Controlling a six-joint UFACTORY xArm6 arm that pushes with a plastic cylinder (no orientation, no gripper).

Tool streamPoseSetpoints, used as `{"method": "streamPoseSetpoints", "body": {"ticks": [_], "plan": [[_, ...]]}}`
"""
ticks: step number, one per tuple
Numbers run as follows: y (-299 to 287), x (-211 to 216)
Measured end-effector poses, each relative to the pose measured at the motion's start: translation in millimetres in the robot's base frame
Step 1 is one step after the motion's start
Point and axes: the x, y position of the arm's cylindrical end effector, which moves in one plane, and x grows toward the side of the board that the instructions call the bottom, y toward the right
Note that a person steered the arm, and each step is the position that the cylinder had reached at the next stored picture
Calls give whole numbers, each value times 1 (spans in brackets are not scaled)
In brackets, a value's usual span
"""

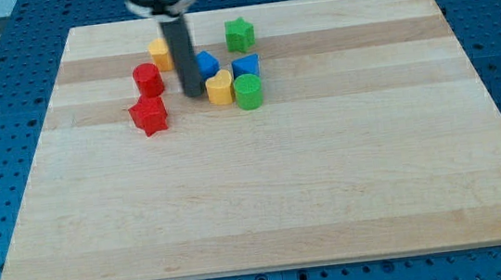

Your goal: Move the red star bottom diagonally to the red circle

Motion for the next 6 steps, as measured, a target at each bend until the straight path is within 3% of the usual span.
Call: {"method": "streamPoseSetpoints", "body": {"ticks": [1,2,4,5,6], "plan": [[26,1],[-5,9],[-17,65],[-56,92],[-102,74]]}}
